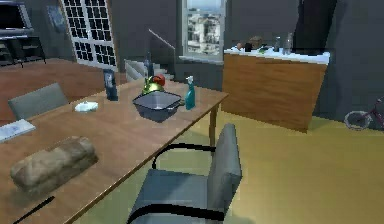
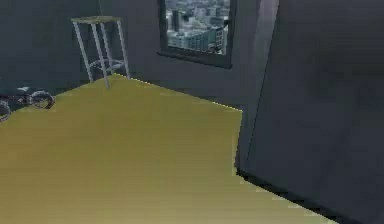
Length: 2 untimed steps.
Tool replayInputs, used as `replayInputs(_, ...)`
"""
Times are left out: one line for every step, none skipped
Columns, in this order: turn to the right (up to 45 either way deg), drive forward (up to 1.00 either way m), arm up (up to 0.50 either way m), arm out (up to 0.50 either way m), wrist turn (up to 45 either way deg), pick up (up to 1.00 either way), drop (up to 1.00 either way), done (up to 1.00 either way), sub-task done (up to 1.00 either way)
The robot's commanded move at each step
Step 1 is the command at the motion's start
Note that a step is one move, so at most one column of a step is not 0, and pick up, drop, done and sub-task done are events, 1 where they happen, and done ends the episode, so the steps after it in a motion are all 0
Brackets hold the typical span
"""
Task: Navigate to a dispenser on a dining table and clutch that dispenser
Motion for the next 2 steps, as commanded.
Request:
replayInputs(33.0,0.00,0.00,0.00,0.0,0.00,0.00,0.00,0.00)
replayInputs(0.0,0.50,0.00,0.00,0.0,0.00,0.00,0.00,0.00)
